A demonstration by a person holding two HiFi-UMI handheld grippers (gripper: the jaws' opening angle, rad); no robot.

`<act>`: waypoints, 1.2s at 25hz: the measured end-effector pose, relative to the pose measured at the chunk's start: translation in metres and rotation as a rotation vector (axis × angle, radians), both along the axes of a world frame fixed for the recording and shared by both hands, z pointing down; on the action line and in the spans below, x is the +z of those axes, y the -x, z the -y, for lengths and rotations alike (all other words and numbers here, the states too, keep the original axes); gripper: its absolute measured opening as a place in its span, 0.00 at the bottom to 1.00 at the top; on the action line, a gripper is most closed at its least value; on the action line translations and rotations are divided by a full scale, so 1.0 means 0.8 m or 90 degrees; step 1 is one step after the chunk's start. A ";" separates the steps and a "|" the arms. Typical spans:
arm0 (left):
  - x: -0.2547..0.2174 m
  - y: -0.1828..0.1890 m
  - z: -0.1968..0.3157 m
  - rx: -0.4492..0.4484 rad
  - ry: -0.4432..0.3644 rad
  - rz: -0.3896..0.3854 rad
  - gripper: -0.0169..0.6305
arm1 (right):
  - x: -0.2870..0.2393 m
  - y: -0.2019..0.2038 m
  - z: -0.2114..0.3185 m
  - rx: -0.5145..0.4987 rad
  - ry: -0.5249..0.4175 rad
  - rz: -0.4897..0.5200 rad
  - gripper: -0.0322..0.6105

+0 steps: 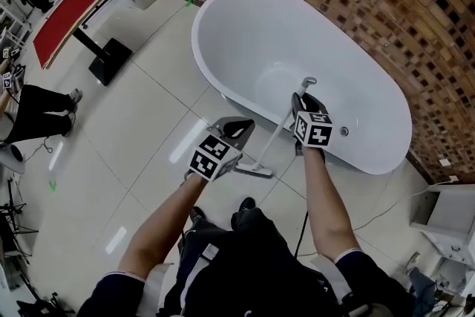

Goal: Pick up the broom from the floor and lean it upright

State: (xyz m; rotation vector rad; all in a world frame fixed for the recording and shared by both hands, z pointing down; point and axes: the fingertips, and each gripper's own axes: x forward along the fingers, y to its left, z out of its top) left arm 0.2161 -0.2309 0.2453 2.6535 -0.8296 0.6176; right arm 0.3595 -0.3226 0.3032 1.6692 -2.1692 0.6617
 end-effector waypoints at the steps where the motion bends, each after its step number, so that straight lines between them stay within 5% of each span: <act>1: -0.003 0.003 0.003 -0.002 -0.003 0.001 0.02 | 0.000 -0.001 0.003 0.001 0.000 -0.001 0.20; 14: -0.041 0.013 0.016 0.080 -0.012 -0.034 0.02 | -0.023 -0.001 -0.001 0.058 0.004 -0.038 0.23; 20: -0.069 -0.003 0.016 0.146 0.003 -0.080 0.02 | -0.090 0.008 -0.040 0.102 -0.054 -0.039 0.05; 30: -0.132 -0.035 -0.023 0.250 0.003 -0.167 0.03 | -0.202 0.035 -0.133 0.130 -0.167 -0.015 0.05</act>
